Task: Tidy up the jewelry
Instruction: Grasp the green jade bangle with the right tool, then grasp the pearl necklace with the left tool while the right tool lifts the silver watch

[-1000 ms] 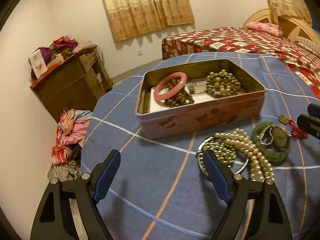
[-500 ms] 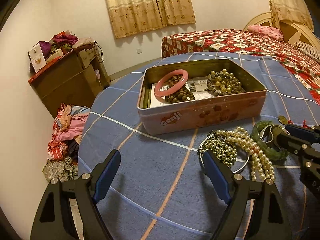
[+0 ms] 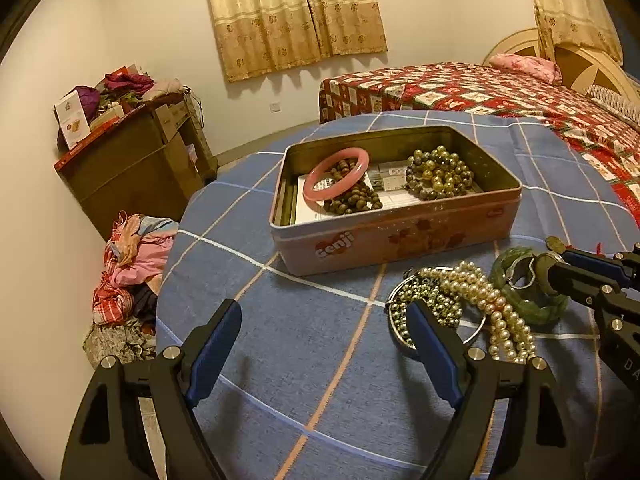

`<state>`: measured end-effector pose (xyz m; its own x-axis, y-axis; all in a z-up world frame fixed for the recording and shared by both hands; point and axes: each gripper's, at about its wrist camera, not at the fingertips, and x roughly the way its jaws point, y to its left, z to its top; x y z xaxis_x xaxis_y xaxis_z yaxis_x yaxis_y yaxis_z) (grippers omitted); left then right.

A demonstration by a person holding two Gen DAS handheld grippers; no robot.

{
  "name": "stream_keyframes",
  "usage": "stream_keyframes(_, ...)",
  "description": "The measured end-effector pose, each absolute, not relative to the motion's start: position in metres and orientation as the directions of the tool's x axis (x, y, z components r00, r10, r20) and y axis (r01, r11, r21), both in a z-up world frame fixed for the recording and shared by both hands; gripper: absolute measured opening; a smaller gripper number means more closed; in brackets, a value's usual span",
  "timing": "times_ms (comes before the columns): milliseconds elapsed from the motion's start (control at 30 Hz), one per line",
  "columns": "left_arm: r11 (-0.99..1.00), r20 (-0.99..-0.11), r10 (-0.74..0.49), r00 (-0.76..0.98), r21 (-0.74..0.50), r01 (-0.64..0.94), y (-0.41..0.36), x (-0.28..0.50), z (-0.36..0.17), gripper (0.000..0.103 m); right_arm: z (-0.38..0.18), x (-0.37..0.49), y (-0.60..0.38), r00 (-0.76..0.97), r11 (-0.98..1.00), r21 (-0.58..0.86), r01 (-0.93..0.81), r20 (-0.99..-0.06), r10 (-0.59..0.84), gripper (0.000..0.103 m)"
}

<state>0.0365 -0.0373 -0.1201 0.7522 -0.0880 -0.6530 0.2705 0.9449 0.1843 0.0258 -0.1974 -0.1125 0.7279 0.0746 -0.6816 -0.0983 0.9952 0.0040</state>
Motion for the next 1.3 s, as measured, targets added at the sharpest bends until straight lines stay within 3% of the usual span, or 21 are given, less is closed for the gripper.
stream_keyframes(433,0.926,-0.637,-0.16,0.754,0.168,0.339,-0.054,0.019,-0.111,0.082,-0.108,0.011,-0.211,0.752,0.994,0.057,-0.089,-0.651,0.105,0.015)
stream_keyframes(667,0.898,-0.664,-0.226,0.713,0.142,0.417,-0.076,0.012,-0.115,0.061,-0.111,0.017,-0.217,0.774,1.0,0.019,-0.012,-0.633,0.022,0.015)
stream_keyframes(767,0.898,-0.689,-0.245,0.682,0.104,0.427,-0.081,0.015,-0.119,0.057,-0.115,0.019,-0.221,0.77,1.0,0.009,0.01,-0.638,-0.002,0.015)
stream_keyframes(967,0.892,-0.68,-0.243,0.692,0.124,0.435,-0.095,0.009,-0.116,0.057,-0.117,0.017,-0.228,0.777,1.0,-0.018,0.025,-0.628,-0.031,0.015)
stream_keyframes(1233,0.878,-0.733,-0.212,0.646,0.147,0.455,-0.115,0.019,-0.132,0.057,-0.12,0.018,-0.228,0.783,1.0,-0.013,0.013,-0.622,-0.019,0.015)
stream_keyframes(1300,0.871,-0.736,-0.215,0.641,0.152,0.467,-0.117,0.018,-0.133,0.053,-0.12,0.018,-0.228,0.785,1.0,-0.013,0.009,-0.62,-0.015,0.015)
